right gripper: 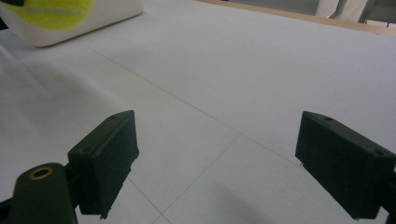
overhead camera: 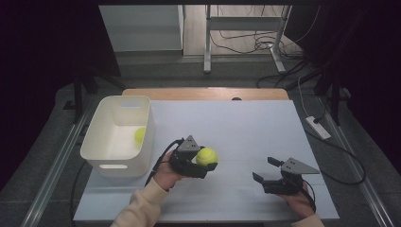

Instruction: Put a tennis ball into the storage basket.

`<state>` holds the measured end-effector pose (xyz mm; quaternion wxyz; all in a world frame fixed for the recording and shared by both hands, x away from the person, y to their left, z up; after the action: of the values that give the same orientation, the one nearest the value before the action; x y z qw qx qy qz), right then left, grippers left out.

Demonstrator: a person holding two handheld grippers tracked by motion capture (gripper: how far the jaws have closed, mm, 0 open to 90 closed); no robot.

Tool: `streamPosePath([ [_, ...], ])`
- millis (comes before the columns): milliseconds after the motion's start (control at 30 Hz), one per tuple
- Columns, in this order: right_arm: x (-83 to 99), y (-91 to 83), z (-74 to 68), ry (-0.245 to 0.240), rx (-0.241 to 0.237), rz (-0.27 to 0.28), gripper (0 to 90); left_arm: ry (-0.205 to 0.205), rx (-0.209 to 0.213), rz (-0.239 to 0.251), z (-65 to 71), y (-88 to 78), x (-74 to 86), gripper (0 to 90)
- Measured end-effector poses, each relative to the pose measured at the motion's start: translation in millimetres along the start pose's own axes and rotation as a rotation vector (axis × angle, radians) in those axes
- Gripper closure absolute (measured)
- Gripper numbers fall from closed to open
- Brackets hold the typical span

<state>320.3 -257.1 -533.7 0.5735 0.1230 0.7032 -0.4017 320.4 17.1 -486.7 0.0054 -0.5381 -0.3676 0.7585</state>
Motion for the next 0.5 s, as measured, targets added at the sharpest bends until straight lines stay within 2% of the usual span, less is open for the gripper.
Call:
streamPosePath([
  [333,0.0,0.1,0.2,-0.002,0.001,-0.001,13.2,0.003,-0.022,0.029,-3.7,-11.9,-6.3,26.3],
  [500,0.0,0.1,0.3,-0.001,0.001,-0.001,13.2,-0.009,-0.029,0.052,-5.8,-17.9,-10.2,26.3],
])
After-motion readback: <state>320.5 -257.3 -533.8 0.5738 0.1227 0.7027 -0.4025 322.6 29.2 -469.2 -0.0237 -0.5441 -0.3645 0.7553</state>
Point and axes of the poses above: each handheld gripper's, and its own axes: y roughly forward along the jaws, x roughly out of its underside, z roughly to its right, the point moved 6 cm from there along y, roughly forward along the jaws, and after that the axes turned 1 degree about x, right-handed, at the moved point
